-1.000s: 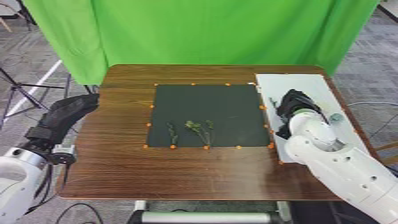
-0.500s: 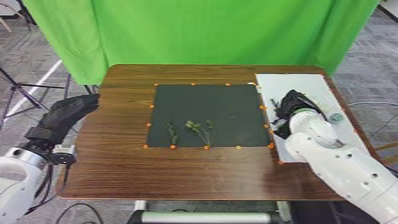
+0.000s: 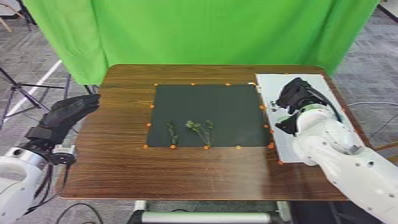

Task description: Arrange flowers

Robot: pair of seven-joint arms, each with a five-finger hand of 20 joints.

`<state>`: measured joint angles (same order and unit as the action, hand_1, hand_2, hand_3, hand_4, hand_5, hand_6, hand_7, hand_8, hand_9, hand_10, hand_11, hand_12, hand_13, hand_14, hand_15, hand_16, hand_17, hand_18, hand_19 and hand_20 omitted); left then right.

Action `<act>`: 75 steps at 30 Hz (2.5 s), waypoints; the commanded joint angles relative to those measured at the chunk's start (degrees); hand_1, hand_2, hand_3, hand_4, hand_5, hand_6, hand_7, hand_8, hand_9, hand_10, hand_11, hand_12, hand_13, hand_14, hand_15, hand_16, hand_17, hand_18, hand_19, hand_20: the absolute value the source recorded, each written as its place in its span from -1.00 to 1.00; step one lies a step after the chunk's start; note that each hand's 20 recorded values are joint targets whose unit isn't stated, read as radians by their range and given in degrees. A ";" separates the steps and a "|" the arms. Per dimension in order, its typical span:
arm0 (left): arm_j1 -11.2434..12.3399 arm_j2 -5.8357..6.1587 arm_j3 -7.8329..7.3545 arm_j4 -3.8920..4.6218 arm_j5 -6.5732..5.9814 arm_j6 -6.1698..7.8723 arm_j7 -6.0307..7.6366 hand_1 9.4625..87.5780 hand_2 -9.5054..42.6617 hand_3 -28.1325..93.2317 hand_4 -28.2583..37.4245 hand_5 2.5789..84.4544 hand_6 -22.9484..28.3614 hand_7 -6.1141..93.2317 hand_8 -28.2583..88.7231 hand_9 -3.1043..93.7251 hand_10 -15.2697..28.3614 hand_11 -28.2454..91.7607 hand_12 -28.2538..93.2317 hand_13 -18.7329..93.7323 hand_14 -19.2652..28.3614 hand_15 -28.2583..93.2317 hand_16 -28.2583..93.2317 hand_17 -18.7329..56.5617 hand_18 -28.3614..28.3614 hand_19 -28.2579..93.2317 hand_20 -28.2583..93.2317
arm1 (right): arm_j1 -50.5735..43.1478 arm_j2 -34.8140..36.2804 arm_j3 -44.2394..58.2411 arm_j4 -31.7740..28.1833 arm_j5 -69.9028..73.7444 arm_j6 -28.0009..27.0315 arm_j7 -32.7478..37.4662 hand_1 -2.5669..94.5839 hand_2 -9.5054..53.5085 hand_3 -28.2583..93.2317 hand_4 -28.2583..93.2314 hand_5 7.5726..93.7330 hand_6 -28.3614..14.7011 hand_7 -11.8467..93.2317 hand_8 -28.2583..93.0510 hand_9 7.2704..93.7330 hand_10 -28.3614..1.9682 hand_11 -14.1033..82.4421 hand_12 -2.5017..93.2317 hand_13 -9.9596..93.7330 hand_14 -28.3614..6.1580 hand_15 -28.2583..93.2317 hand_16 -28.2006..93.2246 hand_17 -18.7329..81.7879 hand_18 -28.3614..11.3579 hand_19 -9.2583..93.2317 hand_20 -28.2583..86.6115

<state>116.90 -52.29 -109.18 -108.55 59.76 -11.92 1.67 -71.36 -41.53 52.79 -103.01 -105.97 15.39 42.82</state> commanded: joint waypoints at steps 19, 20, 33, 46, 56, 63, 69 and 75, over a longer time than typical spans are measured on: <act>-0.96 -0.51 0.51 0.36 0.35 -2.62 -1.43 -0.50 -1.00 0.38 -0.69 -0.13 0.15 -0.68 -0.59 -0.27 0.32 -0.35 -0.30 -0.21 0.48 -0.40 -0.47 -0.50 0.39 -0.46 -0.33 | 1.61 -4.07 -12.55 -4.21 -2.37 -3.42 -4.25 0.48 -1.00 0.25 -0.57 0.47 0.13 -0.14 -0.15 0.95 0.20 -0.46 0.01 0.98 0.57 0.28 0.08 0.65 -0.07 0.96 0.32; -0.86 -0.63 0.36 0.30 0.27 -2.76 -1.54 -0.49 -1.00 0.38 -0.69 -0.13 0.15 -0.68 -0.59 -0.27 0.32 -0.35 -0.30 -0.21 0.48 -0.40 -0.47 -0.50 0.39 -0.46 -0.33 | 1.64 -4.10 -12.80 -3.95 -2.35 -3.37 -4.27 0.47 -1.00 0.26 -0.57 0.47 0.13 -0.14 -0.15 0.95 0.19 -0.47 0.01 0.99 0.57 0.28 0.08 0.65 -0.07 0.96 0.32; -0.76 -0.72 0.06 0.31 0.13 -3.23 -1.91 -0.49 -0.99 0.38 -0.69 -0.14 0.14 -0.68 -0.59 -0.27 0.32 -0.35 -0.30 -0.21 0.48 -0.41 -0.47 -0.50 0.39 -0.46 -0.33 | -1.11 -3.36 -11.40 -3.75 -1.49 -5.75 -3.92 0.46 -1.00 0.27 -0.58 0.41 0.17 -0.10 -0.15 0.92 0.16 -0.47 0.02 0.96 0.53 0.28 0.09 0.62 -0.10 0.96 0.32; -1.24 -0.71 0.35 0.34 0.43 -3.74 -1.77 -0.50 -1.00 0.39 -0.69 -0.14 0.14 -0.67 -0.59 -0.27 0.32 -0.35 -0.30 -0.22 0.49 -0.40 -0.47 -0.51 0.40 -0.46 -0.33 | -1.51 -3.21 -11.16 -4.47 -0.86 -7.17 -3.93 0.36 -1.00 0.29 -0.56 0.33 0.16 -0.16 -0.17 0.83 0.13 -0.49 0.00 0.94 0.51 0.29 0.08 0.60 -0.13 0.95 0.31; -1.06 -0.73 0.26 0.32 0.33 -3.72 -1.69 -0.50 -0.99 0.38 -0.69 -0.14 0.14 -0.68 -0.59 -0.28 0.32 -0.35 -0.30 -0.22 0.49 -0.41 -0.47 -0.51 0.40 -0.46 -0.33 | -0.80 -2.48 -11.67 -4.85 -1.45 -8.66 -4.61 0.34 -1.00 0.28 -0.56 0.31 0.16 -0.25 -0.15 0.71 0.04 -0.54 -0.03 0.92 0.48 0.29 0.07 0.58 -0.16 0.95 0.32; -1.30 -0.61 0.31 0.39 0.31 -3.71 -1.60 -0.50 -1.00 0.38 -0.69 -0.14 0.14 -0.68 -0.59 -0.27 0.32 -0.36 -0.30 -0.21 0.49 -0.41 -0.47 -0.51 0.40 -0.46 -0.33 | 0.46 -0.77 -13.06 -4.75 -2.31 -9.71 -6.57 0.33 -1.00 0.28 -0.56 0.32 0.17 -0.26 -0.15 0.69 0.04 -0.55 -0.05 0.91 0.48 0.30 0.06 0.56 -0.18 0.96 0.32; -1.24 -0.57 0.44 0.28 0.30 -3.43 -1.49 -0.50 -1.00 0.38 -0.69 -0.14 0.14 -0.68 -0.59 -0.27 0.32 -0.35 -0.30 -0.21 0.49 -0.41 -0.47 -0.51 0.40 -0.46 -0.33 | 2.01 0.25 -15.40 -4.43 -4.17 -10.34 -7.57 0.32 -1.00 0.29 -0.57 0.34 0.18 -0.26 -0.15 0.69 0.04 -0.56 -0.07 0.91 0.48 0.30 0.06 0.56 -0.19 0.96 0.32; -1.30 -0.62 0.46 0.30 0.24 -3.46 -1.38 -0.50 -1.00 0.38 -0.69 -0.14 0.14 -0.68 -0.59 -0.27 0.32 -0.36 -0.30 -0.21 0.49 -0.41 -0.47 -0.51 0.40 -0.46 -0.33 | 4.95 1.99 -19.08 -4.00 -7.60 -11.68 -9.95 0.32 -1.00 0.31 -0.58 0.33 0.20 -0.24 -0.15 0.69 0.06 -0.59 -0.10 0.90 0.49 0.31 0.06 0.55 -0.18 0.96 0.32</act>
<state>115.62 -52.75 -108.78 -108.30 59.93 -14.96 0.38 -68.78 -41.50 36.61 -107.57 -110.08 5.53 35.11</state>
